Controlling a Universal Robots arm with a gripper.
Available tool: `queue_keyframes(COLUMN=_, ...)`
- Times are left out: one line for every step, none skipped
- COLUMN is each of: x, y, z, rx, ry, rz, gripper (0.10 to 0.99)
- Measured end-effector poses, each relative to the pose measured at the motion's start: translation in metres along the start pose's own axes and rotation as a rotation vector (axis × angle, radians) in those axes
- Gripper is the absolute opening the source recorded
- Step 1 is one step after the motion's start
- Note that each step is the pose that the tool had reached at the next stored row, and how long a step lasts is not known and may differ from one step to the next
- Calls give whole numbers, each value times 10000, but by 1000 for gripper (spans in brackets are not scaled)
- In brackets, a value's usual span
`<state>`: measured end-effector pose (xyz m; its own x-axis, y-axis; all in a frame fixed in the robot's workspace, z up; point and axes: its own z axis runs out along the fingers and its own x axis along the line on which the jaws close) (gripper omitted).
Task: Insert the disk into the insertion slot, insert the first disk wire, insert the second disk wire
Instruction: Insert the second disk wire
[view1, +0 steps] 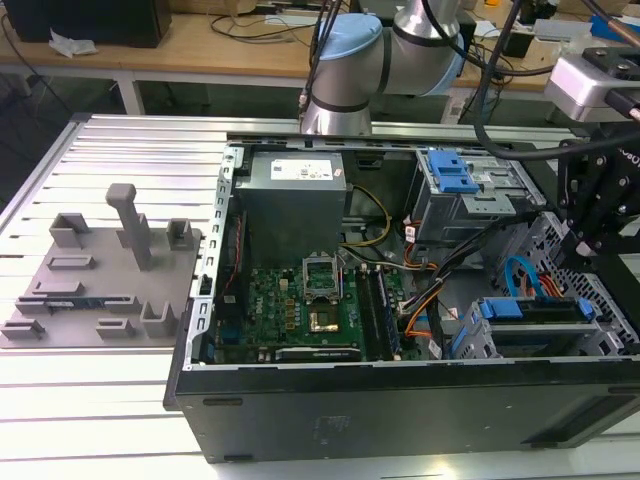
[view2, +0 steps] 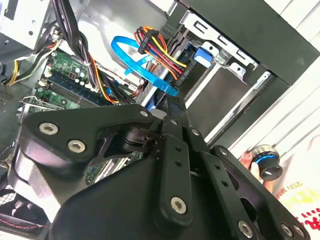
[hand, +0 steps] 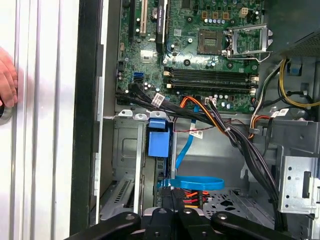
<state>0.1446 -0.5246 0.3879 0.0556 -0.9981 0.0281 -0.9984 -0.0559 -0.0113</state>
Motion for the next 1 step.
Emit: queue_keyframes(x=0, y=0, z=0, rx=0, ry=1, rz=0, gripper=106)
